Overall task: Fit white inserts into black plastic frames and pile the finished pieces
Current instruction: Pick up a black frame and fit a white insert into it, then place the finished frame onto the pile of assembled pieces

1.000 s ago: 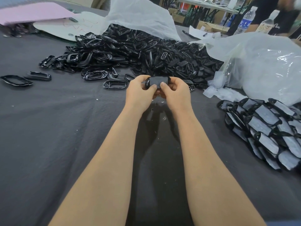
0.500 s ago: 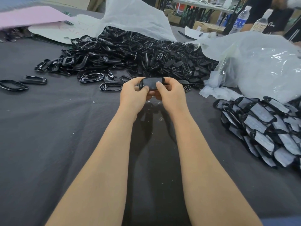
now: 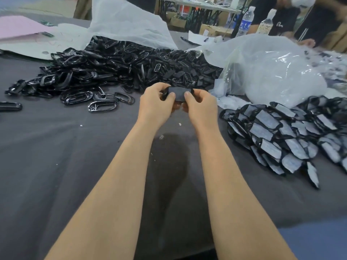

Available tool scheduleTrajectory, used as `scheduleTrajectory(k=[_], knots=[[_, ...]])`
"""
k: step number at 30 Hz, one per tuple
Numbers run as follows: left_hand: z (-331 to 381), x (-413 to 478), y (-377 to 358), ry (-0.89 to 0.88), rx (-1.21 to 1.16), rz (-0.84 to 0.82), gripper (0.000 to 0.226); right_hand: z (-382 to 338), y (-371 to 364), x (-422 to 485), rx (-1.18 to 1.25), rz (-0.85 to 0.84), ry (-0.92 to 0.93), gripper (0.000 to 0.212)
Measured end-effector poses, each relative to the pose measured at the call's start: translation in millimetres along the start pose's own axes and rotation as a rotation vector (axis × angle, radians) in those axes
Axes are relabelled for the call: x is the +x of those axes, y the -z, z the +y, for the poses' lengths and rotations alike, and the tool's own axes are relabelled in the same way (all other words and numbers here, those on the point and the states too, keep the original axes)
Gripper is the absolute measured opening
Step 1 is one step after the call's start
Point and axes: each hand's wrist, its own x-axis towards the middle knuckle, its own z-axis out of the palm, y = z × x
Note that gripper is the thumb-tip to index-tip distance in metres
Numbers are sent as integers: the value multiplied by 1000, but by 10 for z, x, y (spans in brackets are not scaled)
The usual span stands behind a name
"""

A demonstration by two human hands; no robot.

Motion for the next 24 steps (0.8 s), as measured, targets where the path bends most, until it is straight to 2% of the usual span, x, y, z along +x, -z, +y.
scheduleTrajectory(k=[1, 4, 7, 12, 16, 19, 24], knots=[[88, 5, -102, -8, 3, -32, 10, -12, 122, 19, 7, 52, -6, 6], [340, -29, -491, -11, -25, -107, 20, -19, 518, 63, 27, 212, -48, 24], [525, -146, -926, -39, 6, -150, 25, 47, 927, 65, 21, 345, -49, 10], [688, -281, -1523, -57, 95, -211, 29, 224, 1484, 30, -125, 533, -21, 16], [665, -321, -1797, -16, 274, -192, 29, 353, 1659, 7, -386, 575, -47, 20], [596, -351, -1885, -11, 292, -181, 30, 406, 1684, 11, -563, 587, -145, 24], [575, -326, -1933, -17, 270, -158, 39, 427, 1670, 22, -618, 599, -172, 31]])
